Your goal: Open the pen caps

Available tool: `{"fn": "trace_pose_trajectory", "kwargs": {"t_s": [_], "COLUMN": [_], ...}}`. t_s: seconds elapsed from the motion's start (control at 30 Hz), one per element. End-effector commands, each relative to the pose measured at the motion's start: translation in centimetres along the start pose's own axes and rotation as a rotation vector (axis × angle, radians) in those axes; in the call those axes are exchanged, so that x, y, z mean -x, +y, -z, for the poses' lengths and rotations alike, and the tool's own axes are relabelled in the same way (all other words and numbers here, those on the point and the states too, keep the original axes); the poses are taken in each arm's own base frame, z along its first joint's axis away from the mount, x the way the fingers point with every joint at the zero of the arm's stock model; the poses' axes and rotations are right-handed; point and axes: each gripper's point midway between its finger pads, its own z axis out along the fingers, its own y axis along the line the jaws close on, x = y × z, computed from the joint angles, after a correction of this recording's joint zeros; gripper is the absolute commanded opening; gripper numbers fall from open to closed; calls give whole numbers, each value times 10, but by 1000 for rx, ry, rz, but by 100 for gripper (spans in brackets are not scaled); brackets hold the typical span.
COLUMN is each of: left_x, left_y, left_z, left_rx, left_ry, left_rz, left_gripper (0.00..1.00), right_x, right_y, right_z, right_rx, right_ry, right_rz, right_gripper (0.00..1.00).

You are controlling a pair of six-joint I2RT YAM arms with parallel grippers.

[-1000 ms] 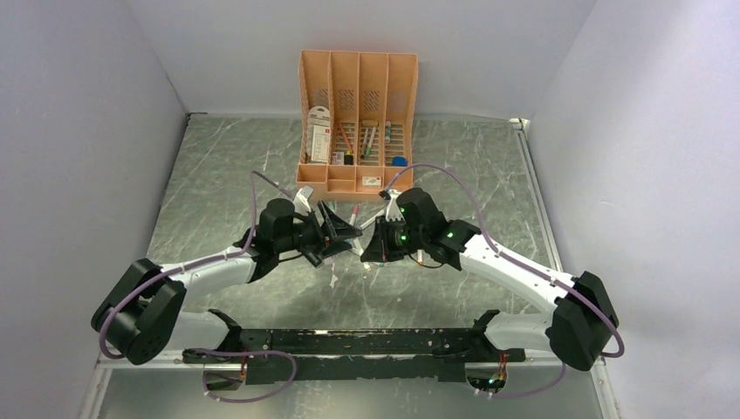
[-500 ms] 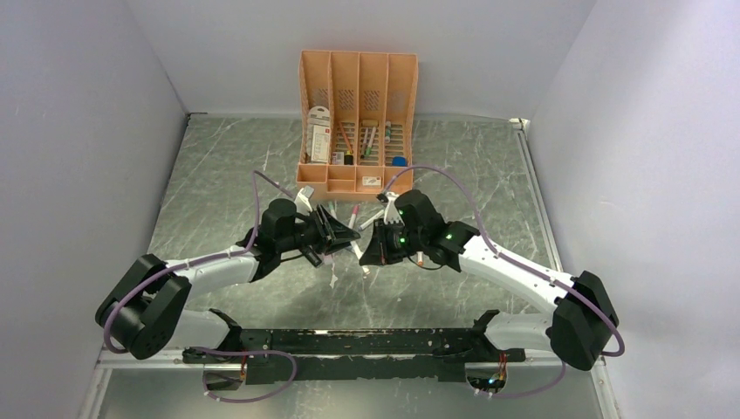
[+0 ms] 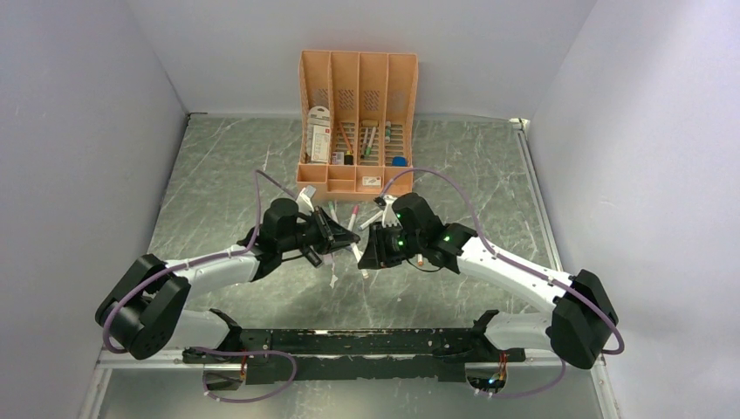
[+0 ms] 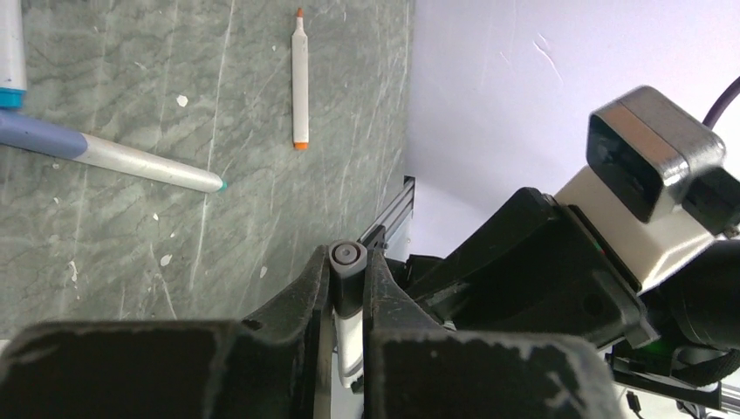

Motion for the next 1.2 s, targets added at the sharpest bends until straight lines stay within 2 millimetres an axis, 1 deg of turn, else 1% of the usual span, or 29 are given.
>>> {"fn": "trace_pose_trajectory", "kwargs": {"t_s": [0.0,0.03,0.1,0.37,0.5,0.7,0.77,0.9,1.1,1.17], "left_x": [2,2,0,-10,-14,-18,-18,-16,-9,-6], "left_y": [-12,-13,-14,-20,-22,-18,-17,-16,-21,-21], "left_z": [-1,-1,-1,-5,-7,-9,-10,-11,-10,-10], "left_rx": [-11,-11,-11,-1,12,29,36,46,61,71], "left_ry": [-2,-1,2,32,42,44,46,36,7,-1], "left_rz": [-52,-56,-63,-90,-109,-122,-127,-139,-187,-203], "left_gripper": [8,8,7,7,7,7,7,7,7,7], "right_x": [-2,-2,-1,12,18,15,12,3,-19,-24], "right_y": [-1,-2,-4,-5,-2,0,-1,-3,-12,-15], "right_z": [-3,-4,-7,-18,-20,-18,-17,-16,-18,-18], "right_rx": [-5,-9,-16,-33,-32,-25,-24,-24,-23,-26], "right_ry": [1,3,6,-2,-4,-1,2,8,38,39], "right_rz": [4,5,9,31,38,37,34,25,-14,-20], "right_gripper": [35,38,42,43,33,6,0,0,0,0]}}
